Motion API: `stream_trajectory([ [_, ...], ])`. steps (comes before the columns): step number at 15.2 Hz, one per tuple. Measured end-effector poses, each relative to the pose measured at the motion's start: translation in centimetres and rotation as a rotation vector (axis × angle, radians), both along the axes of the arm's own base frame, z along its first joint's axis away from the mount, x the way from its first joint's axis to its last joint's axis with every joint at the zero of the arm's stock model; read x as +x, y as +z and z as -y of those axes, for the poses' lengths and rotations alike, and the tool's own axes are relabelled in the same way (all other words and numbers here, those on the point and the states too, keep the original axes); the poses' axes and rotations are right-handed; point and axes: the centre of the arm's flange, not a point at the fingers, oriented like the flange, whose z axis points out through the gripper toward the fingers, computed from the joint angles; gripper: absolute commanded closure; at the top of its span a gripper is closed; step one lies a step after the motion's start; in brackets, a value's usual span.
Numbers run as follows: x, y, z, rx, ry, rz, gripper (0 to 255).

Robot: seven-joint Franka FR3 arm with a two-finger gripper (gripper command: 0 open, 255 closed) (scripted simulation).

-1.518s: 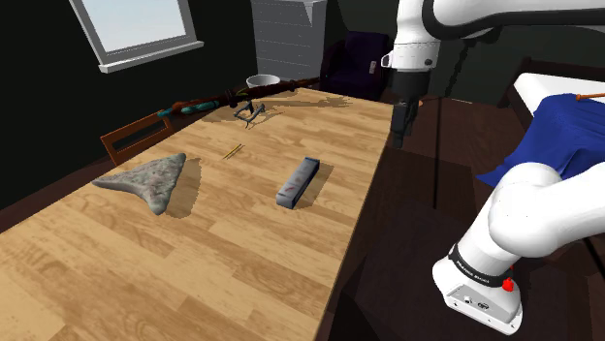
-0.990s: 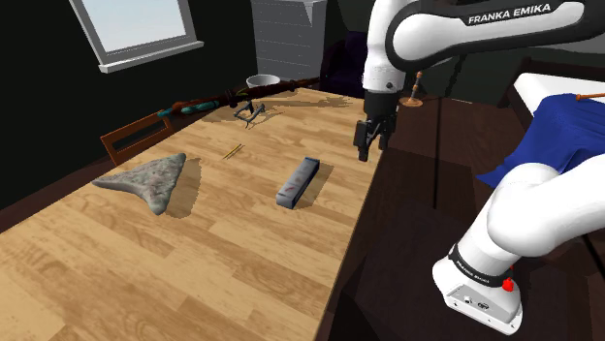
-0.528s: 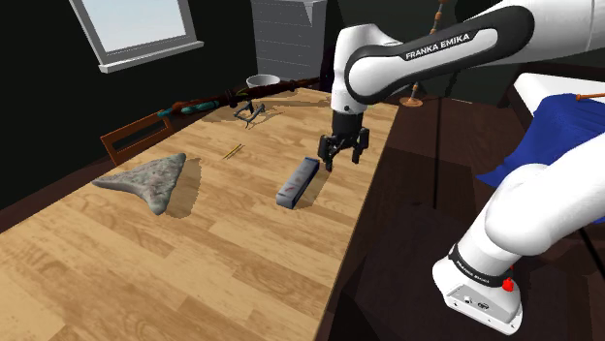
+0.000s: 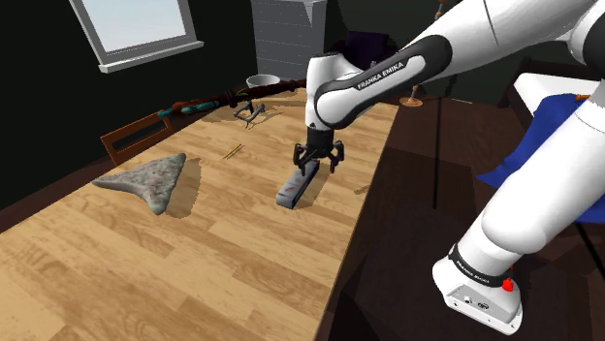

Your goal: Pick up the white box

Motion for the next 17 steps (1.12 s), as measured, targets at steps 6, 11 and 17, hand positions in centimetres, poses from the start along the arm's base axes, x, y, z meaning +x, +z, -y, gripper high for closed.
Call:
stream_trajectory([
  [6,5.9,-4.5,1.0,-0.043,-0.228,0.018,0],
  [11,9.6,-7.7,2.5,-0.071,-0.377,0.030,0],
  [17,9.8,-10.8,2.8,-0.074,-0.390,0.031,0],
])
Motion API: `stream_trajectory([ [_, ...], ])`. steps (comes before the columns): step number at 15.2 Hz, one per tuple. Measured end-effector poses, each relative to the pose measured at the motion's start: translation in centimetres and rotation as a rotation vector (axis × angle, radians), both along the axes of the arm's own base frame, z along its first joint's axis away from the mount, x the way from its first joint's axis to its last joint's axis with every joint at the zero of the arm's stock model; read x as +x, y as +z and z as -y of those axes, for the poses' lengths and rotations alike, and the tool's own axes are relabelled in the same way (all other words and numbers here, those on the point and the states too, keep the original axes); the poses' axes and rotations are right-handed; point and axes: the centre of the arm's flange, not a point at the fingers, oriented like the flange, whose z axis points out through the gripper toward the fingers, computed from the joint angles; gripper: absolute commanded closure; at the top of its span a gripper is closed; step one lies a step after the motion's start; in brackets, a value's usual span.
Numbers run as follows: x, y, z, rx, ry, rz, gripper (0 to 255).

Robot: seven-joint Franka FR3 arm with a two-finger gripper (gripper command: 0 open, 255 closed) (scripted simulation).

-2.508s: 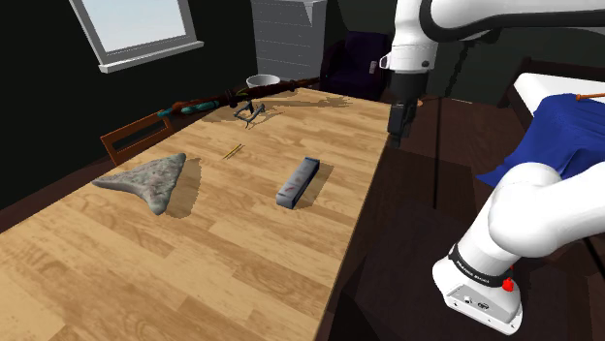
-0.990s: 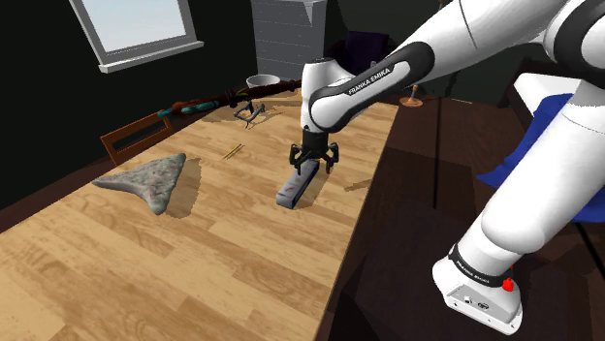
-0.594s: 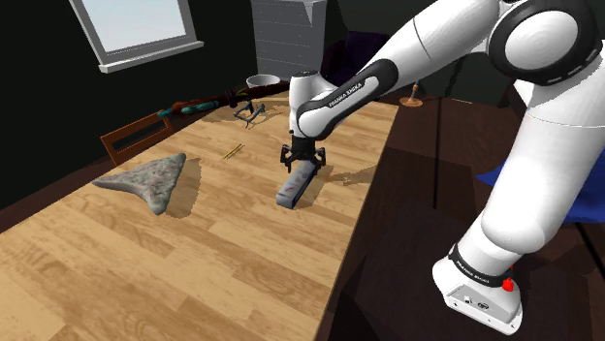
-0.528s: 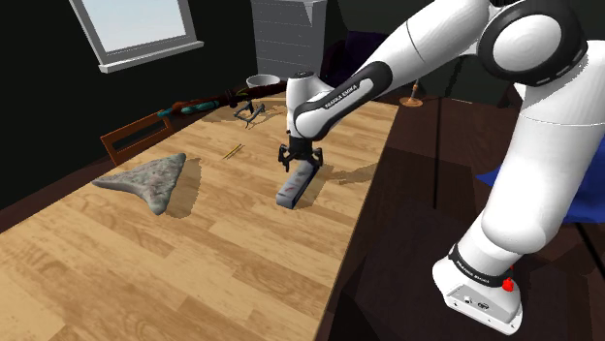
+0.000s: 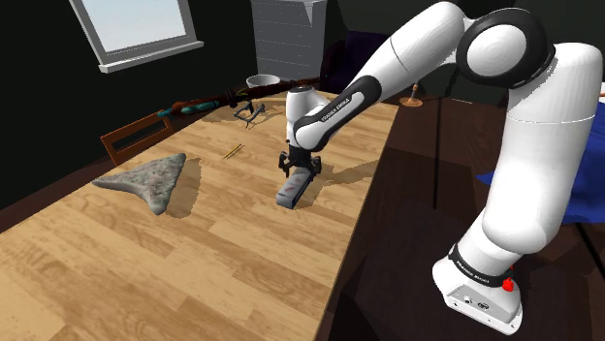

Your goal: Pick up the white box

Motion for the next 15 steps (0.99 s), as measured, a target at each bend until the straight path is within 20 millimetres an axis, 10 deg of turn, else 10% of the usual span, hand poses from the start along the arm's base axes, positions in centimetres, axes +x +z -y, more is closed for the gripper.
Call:
stream_trajectory([
  [1,0.04,-0.38,0.01,0.000,0.000,0.000,0],
  [2,0.01,-0.59,-0.01,0.000,0.000,0.000,255],
  [15,0.04,0.23,-0.02,0.000,0.000,0.000,255],
])
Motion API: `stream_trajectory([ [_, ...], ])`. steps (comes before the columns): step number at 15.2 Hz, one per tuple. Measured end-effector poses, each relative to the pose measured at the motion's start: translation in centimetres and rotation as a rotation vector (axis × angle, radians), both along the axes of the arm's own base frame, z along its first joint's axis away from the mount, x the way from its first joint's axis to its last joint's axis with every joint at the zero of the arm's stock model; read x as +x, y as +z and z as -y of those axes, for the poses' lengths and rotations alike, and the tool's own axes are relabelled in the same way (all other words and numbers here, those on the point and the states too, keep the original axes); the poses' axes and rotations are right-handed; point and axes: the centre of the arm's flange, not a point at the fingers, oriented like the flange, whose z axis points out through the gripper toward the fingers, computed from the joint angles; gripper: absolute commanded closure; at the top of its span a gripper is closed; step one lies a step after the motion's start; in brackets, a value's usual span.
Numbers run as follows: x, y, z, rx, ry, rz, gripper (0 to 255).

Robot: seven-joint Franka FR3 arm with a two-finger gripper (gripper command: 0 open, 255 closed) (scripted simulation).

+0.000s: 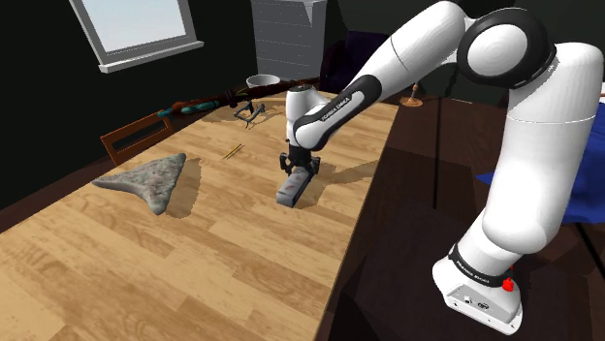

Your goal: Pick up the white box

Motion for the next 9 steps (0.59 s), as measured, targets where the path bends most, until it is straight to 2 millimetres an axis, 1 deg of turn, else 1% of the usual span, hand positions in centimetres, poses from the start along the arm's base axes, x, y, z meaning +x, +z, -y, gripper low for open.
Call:
stream_trajectory([
  [9,0.0,4.6,0.0,0.000,0.000,0.000,255],
])
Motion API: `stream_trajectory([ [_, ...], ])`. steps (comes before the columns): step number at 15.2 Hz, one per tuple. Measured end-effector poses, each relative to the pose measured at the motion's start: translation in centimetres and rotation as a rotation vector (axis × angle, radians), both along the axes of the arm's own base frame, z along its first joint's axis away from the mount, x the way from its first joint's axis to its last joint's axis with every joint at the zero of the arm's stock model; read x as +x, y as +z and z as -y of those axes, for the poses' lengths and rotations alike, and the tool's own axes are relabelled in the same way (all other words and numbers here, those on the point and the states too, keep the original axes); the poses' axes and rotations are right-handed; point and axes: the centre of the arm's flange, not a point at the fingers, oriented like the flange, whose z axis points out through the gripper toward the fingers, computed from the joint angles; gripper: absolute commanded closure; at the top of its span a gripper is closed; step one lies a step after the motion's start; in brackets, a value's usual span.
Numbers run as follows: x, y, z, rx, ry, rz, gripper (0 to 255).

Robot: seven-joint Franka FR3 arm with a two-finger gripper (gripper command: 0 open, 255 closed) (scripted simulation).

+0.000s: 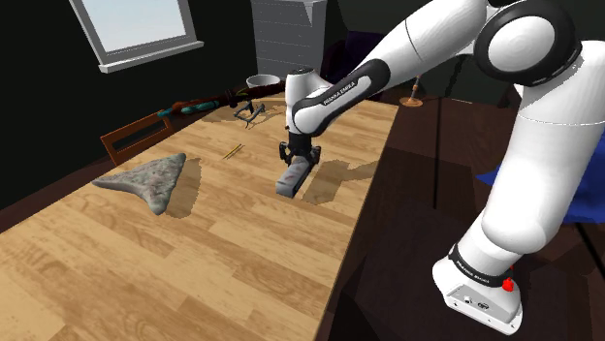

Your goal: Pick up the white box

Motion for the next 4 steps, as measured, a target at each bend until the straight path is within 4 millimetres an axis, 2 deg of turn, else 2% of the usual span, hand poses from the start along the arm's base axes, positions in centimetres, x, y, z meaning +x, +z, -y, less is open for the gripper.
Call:
stream_trajectory([
  [4,0.1,2.0,0.0,0.000,0.000,0.000,255],
])
